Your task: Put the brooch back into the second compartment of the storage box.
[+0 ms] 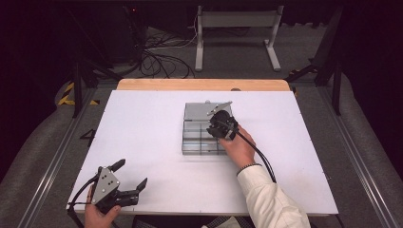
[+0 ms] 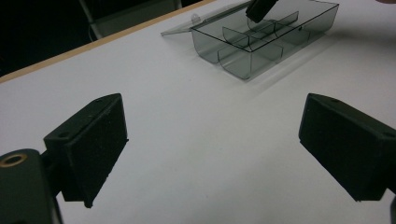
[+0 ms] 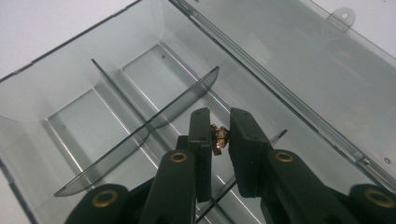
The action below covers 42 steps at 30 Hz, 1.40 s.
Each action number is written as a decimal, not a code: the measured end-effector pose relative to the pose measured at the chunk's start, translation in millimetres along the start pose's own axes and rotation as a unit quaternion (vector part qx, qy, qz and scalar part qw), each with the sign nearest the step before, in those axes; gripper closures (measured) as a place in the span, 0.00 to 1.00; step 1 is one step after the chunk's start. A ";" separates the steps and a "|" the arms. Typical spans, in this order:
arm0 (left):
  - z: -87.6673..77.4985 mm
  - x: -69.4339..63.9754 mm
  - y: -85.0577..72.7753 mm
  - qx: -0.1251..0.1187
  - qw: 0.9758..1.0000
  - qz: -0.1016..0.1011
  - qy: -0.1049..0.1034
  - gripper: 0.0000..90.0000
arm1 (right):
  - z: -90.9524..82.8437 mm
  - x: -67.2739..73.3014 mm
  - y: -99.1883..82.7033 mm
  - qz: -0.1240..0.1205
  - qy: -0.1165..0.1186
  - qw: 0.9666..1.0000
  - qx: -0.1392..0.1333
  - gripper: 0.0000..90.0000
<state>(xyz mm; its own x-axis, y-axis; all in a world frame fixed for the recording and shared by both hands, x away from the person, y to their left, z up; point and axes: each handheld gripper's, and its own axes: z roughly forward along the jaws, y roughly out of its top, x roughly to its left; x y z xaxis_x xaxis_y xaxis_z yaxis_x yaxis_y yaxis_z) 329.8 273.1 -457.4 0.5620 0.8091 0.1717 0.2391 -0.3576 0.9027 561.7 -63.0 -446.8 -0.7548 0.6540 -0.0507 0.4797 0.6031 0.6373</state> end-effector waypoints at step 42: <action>-0.6 -0.4 0.1 -0.001 1.000 0.001 -0.001 0.09 | -17.6 -0.6 4.0 0.020 0.019 0.999 -0.045 0.32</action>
<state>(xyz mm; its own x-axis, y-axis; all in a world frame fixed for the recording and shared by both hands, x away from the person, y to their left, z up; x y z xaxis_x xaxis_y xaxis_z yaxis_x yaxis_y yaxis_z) 329.2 273.0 -457.1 0.5632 0.8081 0.1724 0.2376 -0.3582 0.9029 556.2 -69.1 -430.8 -0.7534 0.6575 0.0044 0.4683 0.5319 0.7055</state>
